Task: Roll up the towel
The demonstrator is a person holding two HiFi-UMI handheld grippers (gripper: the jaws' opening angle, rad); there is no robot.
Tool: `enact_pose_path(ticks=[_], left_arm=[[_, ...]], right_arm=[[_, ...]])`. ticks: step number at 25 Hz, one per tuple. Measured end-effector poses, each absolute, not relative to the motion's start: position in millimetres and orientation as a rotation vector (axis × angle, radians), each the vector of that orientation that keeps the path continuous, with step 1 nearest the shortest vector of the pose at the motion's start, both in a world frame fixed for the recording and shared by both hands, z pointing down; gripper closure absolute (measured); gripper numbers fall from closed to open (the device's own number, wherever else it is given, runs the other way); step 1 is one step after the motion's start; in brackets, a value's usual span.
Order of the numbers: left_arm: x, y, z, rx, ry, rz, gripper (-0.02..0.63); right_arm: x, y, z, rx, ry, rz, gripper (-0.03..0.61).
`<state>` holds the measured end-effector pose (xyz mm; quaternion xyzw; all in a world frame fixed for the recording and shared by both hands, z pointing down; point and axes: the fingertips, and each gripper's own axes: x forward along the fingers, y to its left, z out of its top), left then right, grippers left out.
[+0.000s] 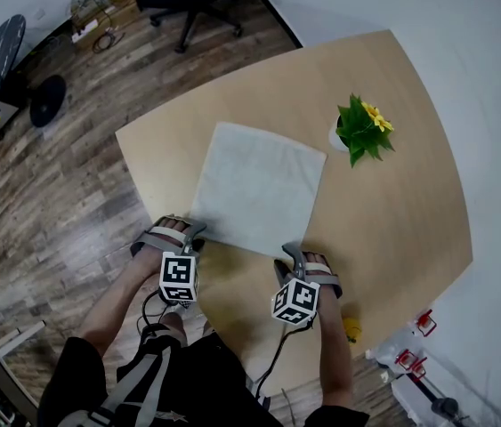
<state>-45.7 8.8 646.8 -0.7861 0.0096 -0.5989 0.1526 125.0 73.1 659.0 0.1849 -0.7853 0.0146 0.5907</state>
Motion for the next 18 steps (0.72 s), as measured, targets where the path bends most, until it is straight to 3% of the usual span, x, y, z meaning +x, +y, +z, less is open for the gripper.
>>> enact_pose_path(ticks=[14, 18], left_arm=[[-49.6, 12.5, 654.5, -2.194, -0.049, -1.801, 0.473], [-49.7, 12.5, 657.1, -2.175, -0.060, -1.814, 0.517]], right_arm=[[126.1, 74.4, 662.3, 0.365, -1.777, 0.054, 0.453], [125.6, 75.6, 663.5, 0.358, -1.772, 0.056, 0.465]])
